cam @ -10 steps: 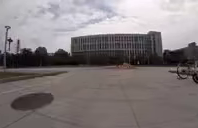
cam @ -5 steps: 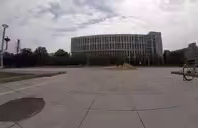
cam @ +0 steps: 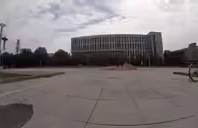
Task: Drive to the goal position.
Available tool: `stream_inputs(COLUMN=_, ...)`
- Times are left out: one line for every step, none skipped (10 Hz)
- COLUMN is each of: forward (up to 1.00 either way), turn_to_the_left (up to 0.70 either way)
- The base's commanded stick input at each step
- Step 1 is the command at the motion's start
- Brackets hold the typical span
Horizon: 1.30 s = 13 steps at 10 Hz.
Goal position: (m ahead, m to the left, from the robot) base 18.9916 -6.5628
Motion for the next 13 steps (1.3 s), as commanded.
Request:
stream_inputs(forward=0.7, turn_to_the_left=0.0)
stream_inputs(forward=0.7, turn_to_the_left=0.0)
stream_inputs(forward=0.7, turn_to_the_left=0.0)
stream_inputs(forward=0.7, turn_to_the_left=0.0)
stream_inputs(forward=0.7, turn_to_the_left=0.0)
stream_inputs(forward=0.7, turn_to_the_left=0.0)
stream_inputs(forward=0.7, turn_to_the_left=0.0)
stream_inputs(forward=0.7, turn_to_the_left=0.0)
stream_inputs(forward=0.7, turn_to_the_left=0.0)
stream_inputs(forward=0.7, turn_to_the_left=0.0)
stream_inputs(forward=0.7, turn_to_the_left=0.0)
stream_inputs(forward=0.7, turn_to_the_left=0.0)
stream_inputs(forward=0.7, turn_to_the_left=0.0)
